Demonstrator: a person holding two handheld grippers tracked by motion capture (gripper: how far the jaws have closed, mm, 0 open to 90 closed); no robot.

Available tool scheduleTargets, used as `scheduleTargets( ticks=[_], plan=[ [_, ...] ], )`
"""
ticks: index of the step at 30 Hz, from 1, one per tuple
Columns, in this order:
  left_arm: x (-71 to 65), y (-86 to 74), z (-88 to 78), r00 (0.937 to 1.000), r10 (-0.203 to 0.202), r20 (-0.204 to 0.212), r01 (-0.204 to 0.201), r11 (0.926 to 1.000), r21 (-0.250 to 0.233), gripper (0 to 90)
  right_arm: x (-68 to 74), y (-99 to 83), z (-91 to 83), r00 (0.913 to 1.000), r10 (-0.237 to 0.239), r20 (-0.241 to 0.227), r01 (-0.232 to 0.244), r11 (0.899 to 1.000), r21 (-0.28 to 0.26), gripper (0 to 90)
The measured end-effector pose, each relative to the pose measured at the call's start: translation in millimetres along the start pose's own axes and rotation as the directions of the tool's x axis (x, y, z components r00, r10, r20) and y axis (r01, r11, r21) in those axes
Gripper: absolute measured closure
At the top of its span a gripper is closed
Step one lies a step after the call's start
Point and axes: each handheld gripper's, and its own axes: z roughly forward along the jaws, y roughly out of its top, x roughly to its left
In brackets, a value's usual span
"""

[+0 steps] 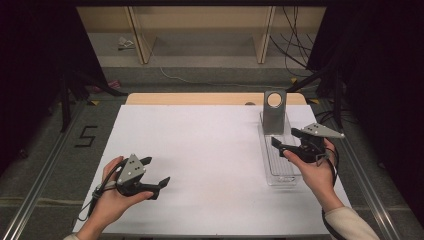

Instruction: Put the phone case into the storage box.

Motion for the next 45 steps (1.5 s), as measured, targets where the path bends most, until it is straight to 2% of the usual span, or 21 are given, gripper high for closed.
scheduleTargets(
  ticks=[3,20,30,45],
  plan=[
    [0.1,0.2,-0.4,1.0,-0.001,-0.001,0.001,1.0,-0.002,12.8,3.3,-3.5,-0.1,0.9996,-0.025,-0.012,0.025,1.0,0.005,16.0],
    [0.7,-0.9,-1.3,0.9999,-0.004,-0.009,0.004,1.0,-0.005,12.8,12.4,-17.3,-13.7,0.997,-0.045,-0.063,0.044,0.999,-0.022,15.9],
    [-0.3,-1.4,-1.1,0.9999,-0.006,-0.008,0.006,1.0,-0.006,12.7,12.3,-21.8,-19.2,0.9968,-0.04,-0.069,0.038,0.999,-0.026,15.9],
    [-0.8,-1.6,-1.0,1.0,-0.006,-0.007,0.006,1.0,-0.006,12.7,15.1,-27.8,-24.7,0.9955,-0.054,-0.077,0.053,0.998,-0.022,15.9]
  ],
)
